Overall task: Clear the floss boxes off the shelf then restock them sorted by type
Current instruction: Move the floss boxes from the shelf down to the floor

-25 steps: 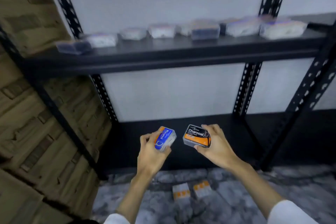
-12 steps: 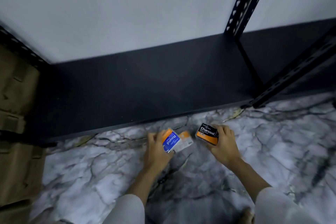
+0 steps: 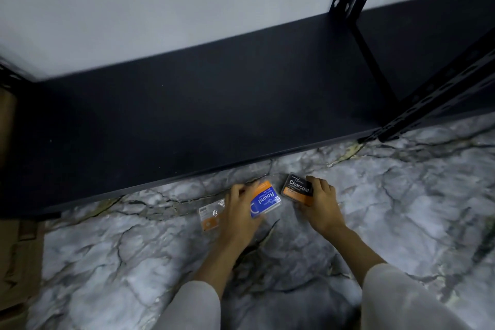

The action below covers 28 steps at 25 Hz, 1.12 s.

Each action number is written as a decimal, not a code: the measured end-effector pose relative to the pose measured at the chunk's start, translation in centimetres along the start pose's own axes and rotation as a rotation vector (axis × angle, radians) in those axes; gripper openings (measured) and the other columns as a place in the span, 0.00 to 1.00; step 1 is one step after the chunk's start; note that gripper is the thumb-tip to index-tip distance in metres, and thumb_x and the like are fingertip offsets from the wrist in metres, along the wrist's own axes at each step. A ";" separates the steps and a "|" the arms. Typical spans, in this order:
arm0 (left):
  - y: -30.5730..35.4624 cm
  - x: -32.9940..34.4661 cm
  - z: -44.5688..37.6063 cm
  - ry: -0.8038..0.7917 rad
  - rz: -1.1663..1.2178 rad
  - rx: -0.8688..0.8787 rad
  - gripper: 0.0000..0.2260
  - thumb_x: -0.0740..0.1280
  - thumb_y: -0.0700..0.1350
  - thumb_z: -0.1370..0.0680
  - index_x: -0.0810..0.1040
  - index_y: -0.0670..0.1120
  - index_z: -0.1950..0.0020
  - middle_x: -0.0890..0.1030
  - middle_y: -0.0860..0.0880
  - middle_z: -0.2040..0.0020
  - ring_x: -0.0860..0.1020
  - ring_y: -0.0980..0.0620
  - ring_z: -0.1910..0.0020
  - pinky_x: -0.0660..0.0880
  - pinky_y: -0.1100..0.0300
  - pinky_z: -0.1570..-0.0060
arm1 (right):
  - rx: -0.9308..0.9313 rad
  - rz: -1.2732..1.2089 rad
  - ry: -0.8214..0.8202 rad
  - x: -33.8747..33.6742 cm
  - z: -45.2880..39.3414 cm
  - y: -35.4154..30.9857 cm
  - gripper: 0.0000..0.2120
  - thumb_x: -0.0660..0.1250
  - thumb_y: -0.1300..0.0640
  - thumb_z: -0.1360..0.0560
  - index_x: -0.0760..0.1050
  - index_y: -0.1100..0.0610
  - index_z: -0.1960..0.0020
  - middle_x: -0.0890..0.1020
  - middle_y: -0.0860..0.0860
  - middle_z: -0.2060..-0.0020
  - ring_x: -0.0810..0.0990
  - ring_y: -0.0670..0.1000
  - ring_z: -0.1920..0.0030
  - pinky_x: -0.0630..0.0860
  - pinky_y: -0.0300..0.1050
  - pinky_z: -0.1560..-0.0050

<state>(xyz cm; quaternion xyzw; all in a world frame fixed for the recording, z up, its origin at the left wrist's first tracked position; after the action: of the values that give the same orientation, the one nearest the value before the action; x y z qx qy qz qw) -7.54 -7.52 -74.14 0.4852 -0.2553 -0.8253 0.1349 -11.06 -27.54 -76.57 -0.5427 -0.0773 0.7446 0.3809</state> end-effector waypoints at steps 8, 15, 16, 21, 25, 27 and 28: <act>2.0 -4.0 0.5 -0.084 -0.105 -0.038 0.25 0.67 0.50 0.23 0.66 0.50 0.27 0.69 0.49 0.32 0.70 0.48 0.34 0.71 0.51 0.37 | 0.006 -0.062 -0.052 -3.4 1.2 -3.5 0.32 0.71 0.55 0.27 0.63 0.61 0.28 0.67 0.56 0.30 0.63 0.57 0.30 0.64 0.50 0.30; 9.1 -15.8 5.7 -0.050 -0.238 -0.047 0.11 0.62 0.49 0.22 0.77 0.54 0.41 0.79 0.49 0.40 0.77 0.44 0.42 0.73 0.53 0.42 | -0.066 0.075 -0.201 -12.8 5.2 -12.3 0.18 0.65 0.55 0.25 0.73 0.56 0.35 0.79 0.57 0.42 0.77 0.57 0.42 0.75 0.49 0.42; 10.6 -18.1 7.1 -0.021 -0.262 -0.029 0.11 0.62 0.50 0.22 0.77 0.54 0.41 0.79 0.49 0.40 0.77 0.44 0.41 0.73 0.53 0.41 | -0.099 0.103 -0.174 -15.3 6.4 -14.3 0.17 0.66 0.54 0.25 0.75 0.55 0.38 0.79 0.56 0.43 0.77 0.57 0.42 0.75 0.50 0.42; 18.3 -28.4 14.3 0.086 -0.351 0.078 0.11 0.62 0.51 0.21 0.77 0.52 0.42 0.78 0.50 0.39 0.77 0.46 0.43 0.72 0.52 0.43 | -0.293 0.194 -0.055 -26.7 14.5 -24.0 0.13 0.65 0.50 0.24 0.76 0.54 0.41 0.77 0.52 0.42 0.77 0.56 0.43 0.75 0.54 0.41; 24.4 -35.5 19.8 0.208 -0.425 0.173 0.12 0.60 0.51 0.21 0.77 0.51 0.40 0.77 0.49 0.39 0.77 0.46 0.44 0.72 0.53 0.44 | -0.396 0.245 0.027 -34.2 21.2 -29.9 0.15 0.63 0.50 0.23 0.73 0.54 0.38 0.75 0.53 0.39 0.76 0.54 0.42 0.73 0.52 0.39; 27.6 -39.5 22.2 0.297 -0.446 0.218 0.13 0.60 0.51 0.20 0.77 0.51 0.39 0.77 0.49 0.38 0.77 0.46 0.43 0.71 0.53 0.45 | -0.433 0.281 0.097 -38.2 23.9 -32.7 0.17 0.63 0.49 0.23 0.72 0.53 0.36 0.74 0.54 0.38 0.77 0.55 0.42 0.73 0.52 0.39; 29.1 -41.1 23.2 0.337 -0.447 0.248 0.12 0.60 0.52 0.20 0.77 0.51 0.39 0.77 0.49 0.39 0.77 0.46 0.43 0.71 0.53 0.46 | -0.450 0.291 0.138 -39.9 25.0 -33.9 0.16 0.62 0.49 0.23 0.72 0.53 0.36 0.74 0.53 0.38 0.77 0.55 0.43 0.73 0.52 0.39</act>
<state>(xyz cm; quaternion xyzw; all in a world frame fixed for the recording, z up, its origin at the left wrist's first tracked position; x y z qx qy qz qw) -8.17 -5.67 -18.71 0.6721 -0.2151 -0.7050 -0.0698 -11.56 -22.39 -18.82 -0.6685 -0.1359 0.7169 0.1441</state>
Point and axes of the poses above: each hand's wrist, its own z-axis away from the middle knuckle, its own x-axis out of the palm, y = z × x, the point moved 6 cm from there along -z, towards the middle knuckle
